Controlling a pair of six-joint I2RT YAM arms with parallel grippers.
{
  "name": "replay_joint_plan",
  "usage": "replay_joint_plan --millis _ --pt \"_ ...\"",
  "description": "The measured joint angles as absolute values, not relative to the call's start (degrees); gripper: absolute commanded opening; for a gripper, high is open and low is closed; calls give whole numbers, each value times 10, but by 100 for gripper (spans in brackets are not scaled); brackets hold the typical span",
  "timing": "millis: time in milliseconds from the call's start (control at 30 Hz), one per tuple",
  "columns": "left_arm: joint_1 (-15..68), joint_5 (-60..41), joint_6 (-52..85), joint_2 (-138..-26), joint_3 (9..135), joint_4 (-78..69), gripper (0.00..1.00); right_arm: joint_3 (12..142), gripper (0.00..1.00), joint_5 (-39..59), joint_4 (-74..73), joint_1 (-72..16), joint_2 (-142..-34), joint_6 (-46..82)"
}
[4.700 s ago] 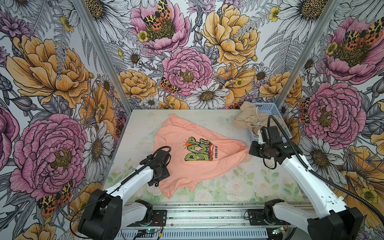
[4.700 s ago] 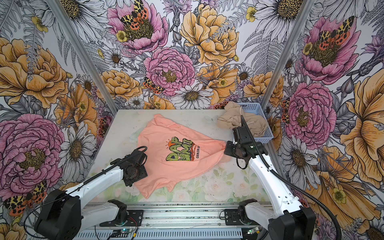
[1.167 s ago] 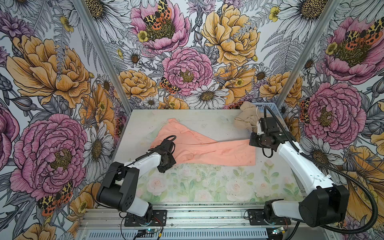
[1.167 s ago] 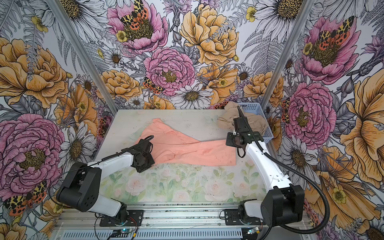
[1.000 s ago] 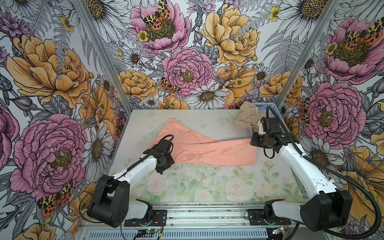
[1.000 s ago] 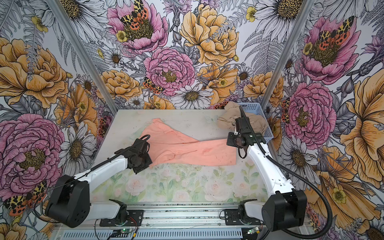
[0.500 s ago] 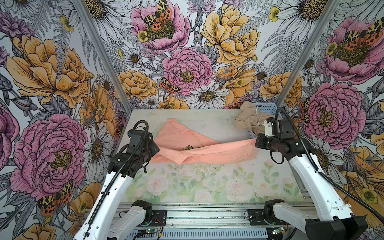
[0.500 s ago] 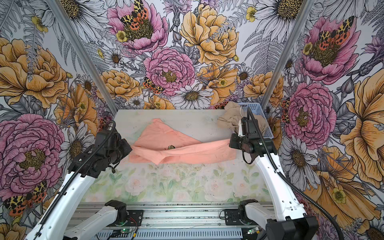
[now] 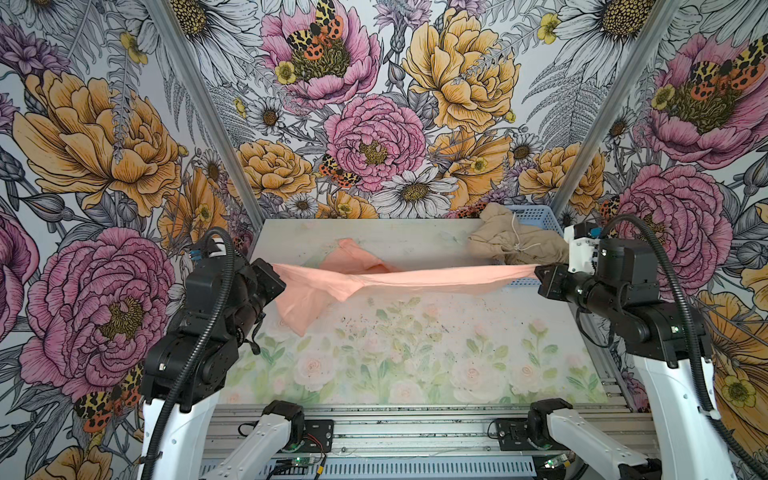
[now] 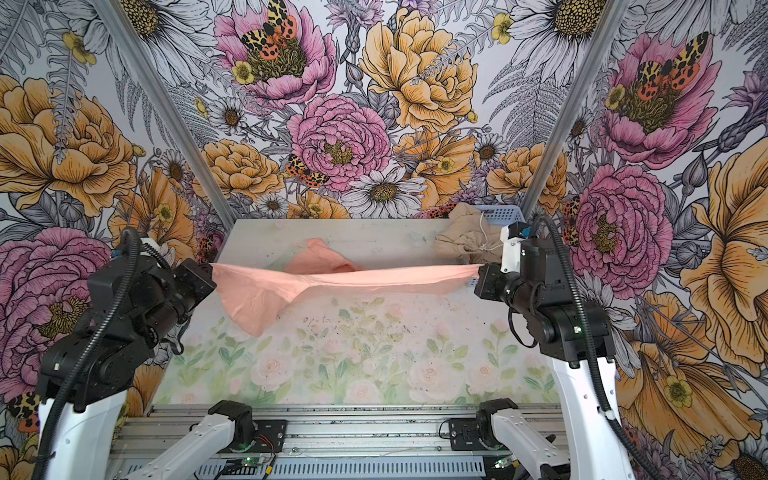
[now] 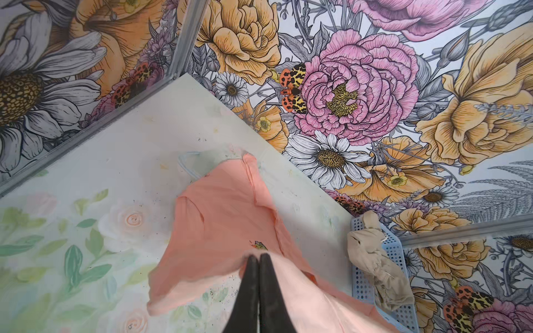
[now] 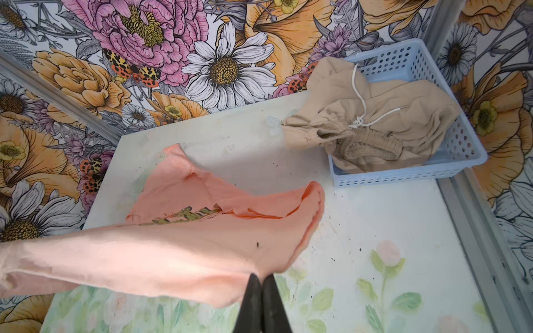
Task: Fold and stack the mixed laundry pile
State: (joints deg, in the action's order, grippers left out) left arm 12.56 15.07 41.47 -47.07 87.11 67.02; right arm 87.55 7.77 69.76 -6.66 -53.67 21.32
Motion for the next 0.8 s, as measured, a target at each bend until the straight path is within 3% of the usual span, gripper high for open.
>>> replay_joint_plan --millis 333,533,800 --pt "126 134 421 -413 872 754 0 883 0 105 829 -67 -491 213" --pt "125 104 435 -373 788 790 0 808 0 119 860 -67 -450 216" --pt "125 89 428 -455 678 746 0 692 0 77 819 -67 -496 236"
